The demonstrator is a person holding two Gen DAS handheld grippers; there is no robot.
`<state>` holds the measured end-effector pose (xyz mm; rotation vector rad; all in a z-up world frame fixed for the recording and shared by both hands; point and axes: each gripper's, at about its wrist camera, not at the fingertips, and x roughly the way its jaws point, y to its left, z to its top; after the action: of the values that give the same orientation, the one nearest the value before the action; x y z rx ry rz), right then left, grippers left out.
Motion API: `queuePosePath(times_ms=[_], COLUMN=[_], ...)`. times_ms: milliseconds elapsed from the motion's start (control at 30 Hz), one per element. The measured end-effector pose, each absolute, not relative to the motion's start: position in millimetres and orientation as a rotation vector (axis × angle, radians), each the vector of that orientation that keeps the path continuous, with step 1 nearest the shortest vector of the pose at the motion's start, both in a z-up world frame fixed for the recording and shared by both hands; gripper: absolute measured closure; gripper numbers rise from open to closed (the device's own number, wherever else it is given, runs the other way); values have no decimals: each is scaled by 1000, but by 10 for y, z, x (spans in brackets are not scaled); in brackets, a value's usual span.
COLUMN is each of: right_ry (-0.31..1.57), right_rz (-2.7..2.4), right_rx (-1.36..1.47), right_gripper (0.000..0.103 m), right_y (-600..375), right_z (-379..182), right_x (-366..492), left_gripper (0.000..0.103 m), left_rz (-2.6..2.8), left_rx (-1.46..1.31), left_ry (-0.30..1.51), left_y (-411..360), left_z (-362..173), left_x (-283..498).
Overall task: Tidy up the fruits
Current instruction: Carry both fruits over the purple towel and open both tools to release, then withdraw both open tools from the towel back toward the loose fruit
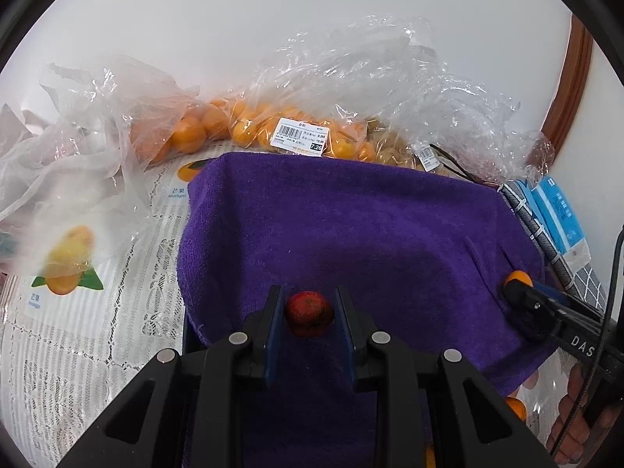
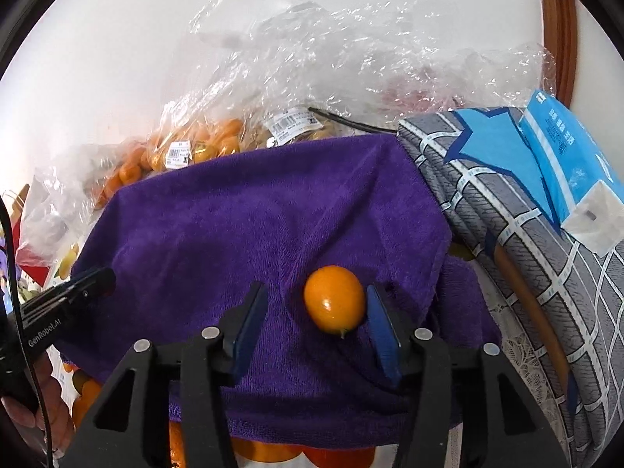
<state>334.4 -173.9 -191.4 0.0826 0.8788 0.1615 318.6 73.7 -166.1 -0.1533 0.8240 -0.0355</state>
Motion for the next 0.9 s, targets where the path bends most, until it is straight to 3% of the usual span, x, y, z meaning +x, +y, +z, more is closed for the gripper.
queuePosePath(times_ms=[233, 400, 900], right_ry=[820, 791, 743], right_rz=[137, 136, 107], right_rx=[72, 79, 108], right_gripper=[49, 49, 51], right_y=[-1754, -1787, -1853], right_z=[-1827, -1760, -1532], right_x=[3266, 3211, 3048], left_gripper=[77, 58, 58], left_rz=[-39, -35, -55], left_rx=[-149, -156, -199], left_ry=[799, 776, 636], left_y=[724, 736, 785], left_z=[-1628, -1587, -1348], left_x=[3162, 3123, 2945])
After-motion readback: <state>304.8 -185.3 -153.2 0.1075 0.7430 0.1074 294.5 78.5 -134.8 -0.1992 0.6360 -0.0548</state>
